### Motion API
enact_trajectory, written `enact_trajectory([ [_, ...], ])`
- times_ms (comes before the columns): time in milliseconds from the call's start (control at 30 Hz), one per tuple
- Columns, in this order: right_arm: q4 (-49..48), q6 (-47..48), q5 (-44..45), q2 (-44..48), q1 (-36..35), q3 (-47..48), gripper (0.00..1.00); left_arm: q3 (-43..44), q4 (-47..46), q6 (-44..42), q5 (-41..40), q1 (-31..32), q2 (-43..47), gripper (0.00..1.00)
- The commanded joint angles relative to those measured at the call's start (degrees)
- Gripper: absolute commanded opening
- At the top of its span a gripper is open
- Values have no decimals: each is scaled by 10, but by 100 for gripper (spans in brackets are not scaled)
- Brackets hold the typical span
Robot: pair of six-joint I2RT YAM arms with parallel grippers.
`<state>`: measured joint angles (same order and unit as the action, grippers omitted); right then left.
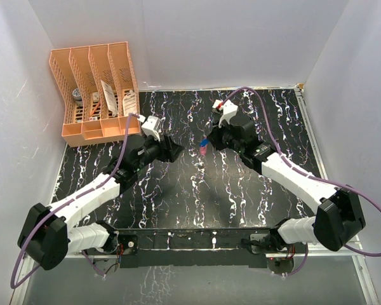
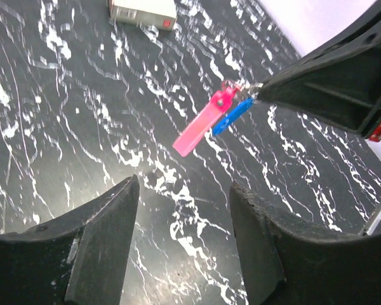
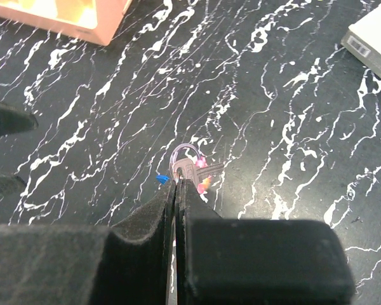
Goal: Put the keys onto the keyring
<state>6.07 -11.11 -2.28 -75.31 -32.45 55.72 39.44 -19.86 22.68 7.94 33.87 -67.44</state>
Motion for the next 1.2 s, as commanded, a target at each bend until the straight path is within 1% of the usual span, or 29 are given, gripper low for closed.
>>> enact_trajectory([
  [0,-8,38,-62,24,3,26,0,-31,-119,-70,7,-3,38,59],
  [67,-18,47,-87,30,3,21,0,-43,-155,-52,4,-3,41,62],
  [200,-37,61,-132,43,3,9,0,-50,-206,5,19,-3,33,63],
  [267,-45,65,-150,48,3,4,0,-48,-219,21,44,-3,27,63],
  [300,-48,67,-158,50,3,1,0,-51,-232,15,59,-3,26,63],
  [467,-39,69,-183,46,3,10,0,-108,-312,-75,95,-3,39,63],
  [567,-32,75,-194,42,3,14,0,-128,-311,-166,141,-3,46,67],
  [700,-25,82,-208,37,4,24,0,-143,-326,-217,171,-3,35,69],
  [800,-14,92,-234,33,7,30,0,-150,-352,-247,177,-3,17,68],
  [900,-4,101,-268,28,12,35,0,-163,-405,-286,191,-2,-6,67],
  [1067,13,106,-313,21,20,41,0,-186,-505,-305,155,-3,-41,67],
  [1133,11,104,-325,25,22,38,0,-190,-538,-304,141,-3,-54,63],
  [1167,8,101,-328,28,22,35,0,-193,-561,-298,135,-3,-62,59],
])
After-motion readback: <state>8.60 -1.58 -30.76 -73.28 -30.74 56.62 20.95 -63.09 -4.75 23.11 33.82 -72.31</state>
